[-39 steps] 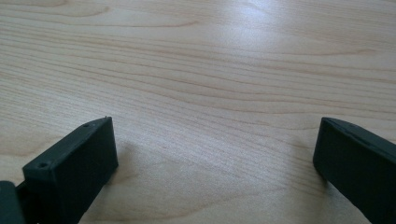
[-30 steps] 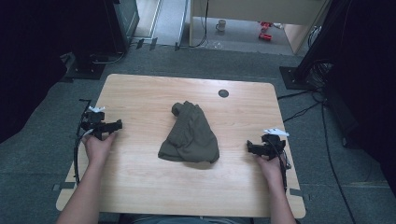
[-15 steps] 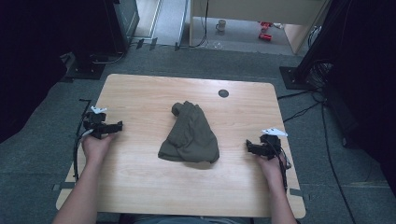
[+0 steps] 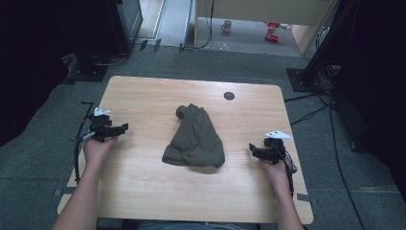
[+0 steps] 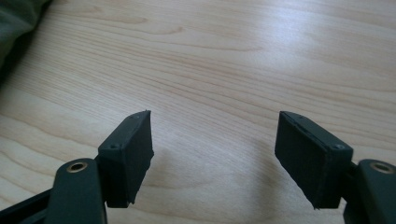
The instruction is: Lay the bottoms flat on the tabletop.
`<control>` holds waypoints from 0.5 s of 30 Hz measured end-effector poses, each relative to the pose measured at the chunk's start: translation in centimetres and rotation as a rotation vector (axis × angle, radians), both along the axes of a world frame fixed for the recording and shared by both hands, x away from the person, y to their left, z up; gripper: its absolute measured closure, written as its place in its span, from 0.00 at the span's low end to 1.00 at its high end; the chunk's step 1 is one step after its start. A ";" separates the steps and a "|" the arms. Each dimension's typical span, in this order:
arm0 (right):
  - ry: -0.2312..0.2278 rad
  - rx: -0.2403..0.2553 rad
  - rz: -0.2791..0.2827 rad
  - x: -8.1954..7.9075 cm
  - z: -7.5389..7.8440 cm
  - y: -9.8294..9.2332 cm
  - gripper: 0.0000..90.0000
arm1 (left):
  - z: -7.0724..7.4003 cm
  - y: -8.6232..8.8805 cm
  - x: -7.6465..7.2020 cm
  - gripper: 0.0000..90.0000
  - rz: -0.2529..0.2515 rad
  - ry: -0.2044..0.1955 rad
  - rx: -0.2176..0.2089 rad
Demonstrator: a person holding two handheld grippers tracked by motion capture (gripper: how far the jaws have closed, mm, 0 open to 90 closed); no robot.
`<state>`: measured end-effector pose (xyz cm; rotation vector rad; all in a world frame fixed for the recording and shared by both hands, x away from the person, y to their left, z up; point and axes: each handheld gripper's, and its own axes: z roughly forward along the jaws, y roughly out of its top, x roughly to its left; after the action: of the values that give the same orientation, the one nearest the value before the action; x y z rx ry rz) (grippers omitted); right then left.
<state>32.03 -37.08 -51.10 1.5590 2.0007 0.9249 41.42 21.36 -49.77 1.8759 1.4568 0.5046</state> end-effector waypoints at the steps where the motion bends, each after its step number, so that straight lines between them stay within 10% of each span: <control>1: -0.004 -0.003 0.004 0.0 0.1 0.1 0.32 | 0.1 -0.1 -0.1 0.26 -0.012 0.003 -0.006; 15: -0.013 0.040 0.092 -0.5 1.3 1.9 0.42 | 1.0 -1.7 -1.3 0.29 -0.113 0.005 0.002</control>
<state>31.51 -35.17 -49.85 1.4887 2.0717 1.0137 40.15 19.65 -48.80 1.9493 1.3452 0.4473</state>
